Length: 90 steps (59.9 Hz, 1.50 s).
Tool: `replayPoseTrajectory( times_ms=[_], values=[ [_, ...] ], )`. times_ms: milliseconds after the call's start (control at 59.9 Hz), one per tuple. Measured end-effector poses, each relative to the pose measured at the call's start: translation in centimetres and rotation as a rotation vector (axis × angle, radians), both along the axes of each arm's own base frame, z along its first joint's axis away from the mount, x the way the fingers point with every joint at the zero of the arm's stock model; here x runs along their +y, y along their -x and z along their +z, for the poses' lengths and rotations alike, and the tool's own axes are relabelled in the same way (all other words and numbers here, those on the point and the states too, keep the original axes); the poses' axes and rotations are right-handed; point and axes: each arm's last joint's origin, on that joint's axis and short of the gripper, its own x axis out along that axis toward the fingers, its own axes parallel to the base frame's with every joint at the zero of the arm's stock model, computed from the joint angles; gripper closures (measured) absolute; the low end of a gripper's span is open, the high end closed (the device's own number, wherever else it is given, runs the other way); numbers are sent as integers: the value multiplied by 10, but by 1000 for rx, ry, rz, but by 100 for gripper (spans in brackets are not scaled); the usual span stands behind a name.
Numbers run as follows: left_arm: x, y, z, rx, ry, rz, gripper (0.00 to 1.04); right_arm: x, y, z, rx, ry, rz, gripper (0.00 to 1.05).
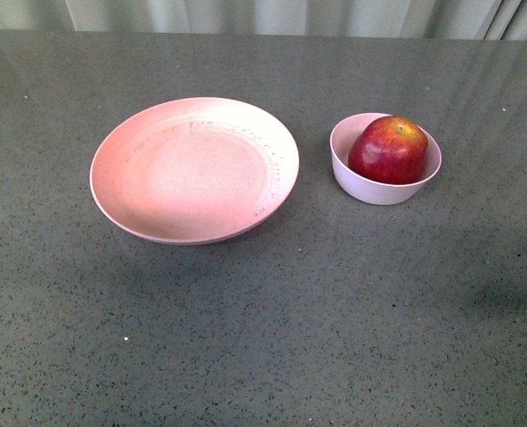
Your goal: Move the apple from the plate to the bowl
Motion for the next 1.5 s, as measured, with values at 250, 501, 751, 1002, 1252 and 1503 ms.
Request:
replayPoseTrajectory(
  times_ms=[250, 501, 751, 1002, 1252, 1503],
  values=[
    [0, 9, 1, -3, 0, 0, 103, 0, 0, 0, 0, 0, 0, 9],
    [0, 14, 1, -5, 0, 0, 103, 0, 0, 0, 0, 0, 0, 9],
    [0, 23, -4, 30, 0, 0, 103, 0, 0, 0, 0, 0, 0, 9],
    [0, 27, -3, 13, 0, 1, 103, 0, 0, 0, 0, 0, 0, 9],
    [0, 27, -3, 12, 0, 1, 103, 0, 0, 0, 0, 0, 0, 9],
    [0, 27, -3, 12, 0, 1, 103, 0, 0, 0, 0, 0, 0, 9]
  ],
)
